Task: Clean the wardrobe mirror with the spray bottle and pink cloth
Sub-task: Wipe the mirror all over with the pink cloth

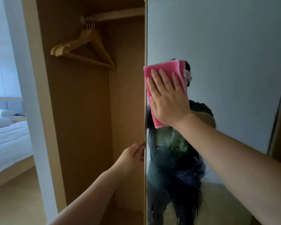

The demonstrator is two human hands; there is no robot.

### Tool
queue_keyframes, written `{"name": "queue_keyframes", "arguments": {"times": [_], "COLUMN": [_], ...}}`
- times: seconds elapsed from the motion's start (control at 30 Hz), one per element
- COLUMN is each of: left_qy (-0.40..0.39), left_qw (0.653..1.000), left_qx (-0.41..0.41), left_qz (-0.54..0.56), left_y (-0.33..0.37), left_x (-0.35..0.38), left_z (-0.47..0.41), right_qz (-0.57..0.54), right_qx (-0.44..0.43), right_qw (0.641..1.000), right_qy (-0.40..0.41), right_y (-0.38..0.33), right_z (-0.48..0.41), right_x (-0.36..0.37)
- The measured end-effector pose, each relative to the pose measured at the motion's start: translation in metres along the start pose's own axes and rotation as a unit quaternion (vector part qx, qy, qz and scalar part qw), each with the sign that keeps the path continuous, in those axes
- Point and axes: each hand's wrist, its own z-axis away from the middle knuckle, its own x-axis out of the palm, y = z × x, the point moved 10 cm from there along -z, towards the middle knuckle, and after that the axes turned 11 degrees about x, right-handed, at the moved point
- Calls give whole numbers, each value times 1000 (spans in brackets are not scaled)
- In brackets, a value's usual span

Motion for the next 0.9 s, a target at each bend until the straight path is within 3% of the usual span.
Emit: {"name": "queue_keyframes", "arguments": {"times": [0.37, 0.57, 0.9], "left_qy": [-64, -119, -124], "left_qw": [997, 993, 992], "left_qx": [6, 11, -10], "left_qz": [-32, 12, 19], "left_y": [3, 7, 9], "left_x": [5, 10, 9], "left_z": [2, 7, 9], "right_qz": [-31, -36, -28], "right_qx": [52, 65, 63], "right_qw": [997, 996, 998], "right_qy": [49, 45, 15], "right_y": [-8, -24, -43], "right_z": [20, 61, 117], "right_x": [8, 17, 33]}}
